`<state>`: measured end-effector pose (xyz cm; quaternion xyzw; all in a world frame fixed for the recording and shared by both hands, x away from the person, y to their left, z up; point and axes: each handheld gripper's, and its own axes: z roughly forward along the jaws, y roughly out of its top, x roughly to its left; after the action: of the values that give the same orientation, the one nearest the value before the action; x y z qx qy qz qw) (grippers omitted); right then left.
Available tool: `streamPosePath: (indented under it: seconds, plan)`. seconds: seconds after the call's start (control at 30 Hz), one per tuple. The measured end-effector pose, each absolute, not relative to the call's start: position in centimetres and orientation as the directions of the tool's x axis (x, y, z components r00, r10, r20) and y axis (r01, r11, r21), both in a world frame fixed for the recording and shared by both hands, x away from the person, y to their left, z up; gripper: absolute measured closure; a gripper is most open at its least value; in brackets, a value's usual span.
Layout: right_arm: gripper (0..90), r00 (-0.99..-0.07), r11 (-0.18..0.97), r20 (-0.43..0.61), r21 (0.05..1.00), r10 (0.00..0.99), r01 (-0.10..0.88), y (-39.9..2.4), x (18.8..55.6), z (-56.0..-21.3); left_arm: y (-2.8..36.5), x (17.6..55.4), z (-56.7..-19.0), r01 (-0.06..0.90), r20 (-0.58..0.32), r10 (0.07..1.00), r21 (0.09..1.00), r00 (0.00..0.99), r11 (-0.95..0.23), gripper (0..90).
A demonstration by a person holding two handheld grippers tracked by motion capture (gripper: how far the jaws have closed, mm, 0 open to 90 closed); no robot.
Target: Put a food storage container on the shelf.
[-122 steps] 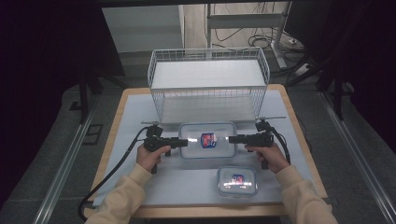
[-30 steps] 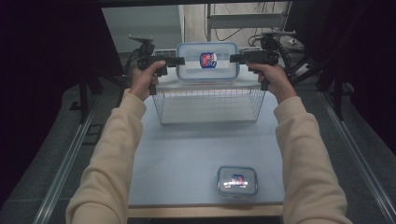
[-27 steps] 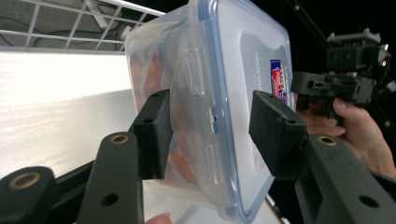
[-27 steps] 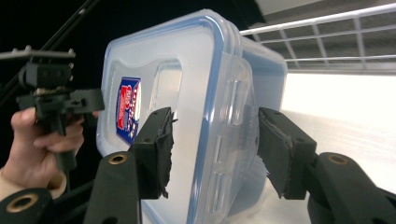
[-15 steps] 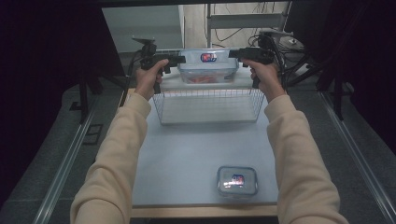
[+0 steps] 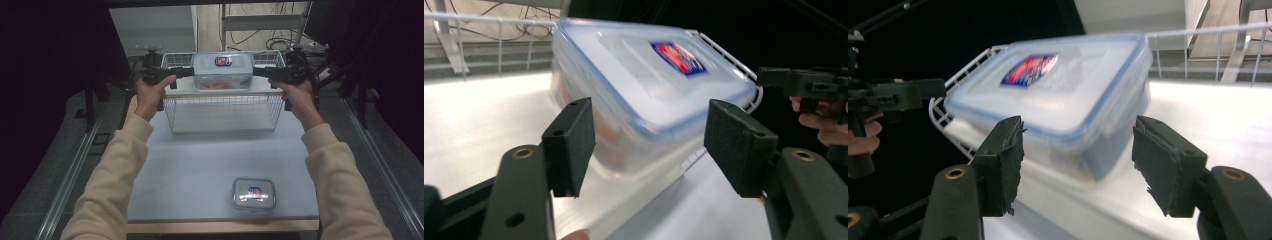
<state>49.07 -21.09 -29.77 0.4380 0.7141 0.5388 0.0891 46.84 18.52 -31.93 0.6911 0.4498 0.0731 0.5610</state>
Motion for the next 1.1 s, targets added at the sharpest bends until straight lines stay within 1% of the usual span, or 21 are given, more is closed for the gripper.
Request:
streamPosePath:
  seconds: [0.03,0.1,0.13,0.3,0.33,0.37,0.6,0.67,0.73,0.9,1.1]
  plan:
    - [37.5,-0.600,0.036,0.345,0.848,0.722,0.530,-21.1,49.1,-29.8,18.5,46.8,-31.9,0.540,-0.404,0.704,0.841,0.585,0.034,37.6]
    - [38.1,-0.623,0.055,0.337,0.851,0.706,0.522,-21.5,48.0,-30.4,18.5,45.2,-32.5,0.524,-0.387,0.695,0.851,0.606,0.017,37.9]
    - [38.2,-0.628,0.060,0.336,0.850,0.702,0.523,-21.6,47.6,-30.7,18.5,45.2,-32.5,0.524,-0.387,0.695,0.851,0.606,0.017,37.8]
    - [38.3,-0.648,0.086,0.329,0.849,0.687,0.522,-22.3,46.3,-32.2,18.8,42.4,-34.0,0.509,-0.376,0.679,0.861,0.630,0.004,37.9]
    - [38.3,-0.648,0.086,0.329,0.849,0.687,0.522,-22.3,46.3,-32.2,18.8,42.4,-34.0,0.509,-0.376,0.679,0.861,0.630,0.004,38.0]
    - [38.2,-0.658,0.092,0.328,0.850,0.678,0.519,-22.6,45.8,-33.0,19.0,41.5,-34.7,0.508,-0.381,0.671,0.861,0.636,0.008,38.0]
    - [38.0,-0.685,0.116,0.329,0.848,0.650,0.517,-23.3,43.5,-35.3,19.3,39.3,-37.0,0.499,-0.367,0.663,0.866,0.652,-0.012,38.0]
    - [37.8,-0.695,0.130,0.322,0.848,0.643,0.514,-23.5,42.7,-35.8,19.5,38.1,-38.4,0.503,-0.364,0.664,0.864,0.653,-0.020,37.9]
    - [37.6,-0.700,0.137,0.320,0.848,0.638,0.513,-23.6,42.3,-36.1,19.5,37.8,-38.9,0.506,-0.364,0.667,0.862,0.651,-0.023,37.8]
    - [36.5,-0.727,0.173,0.315,0.842,0.611,0.511,-24.2,40.0,-38.1,19.4,35.8,-41.9,0.540,-0.386,0.658,0.841,0.647,-0.037,37.3]
    - [36.0,-0.733,0.190,0.321,0.832,0.600,0.521,-24.6,38.3,-40.1,19.0,34.5,-44.0,0.564,-0.399,0.649,0.824,0.647,-0.055,36.8]
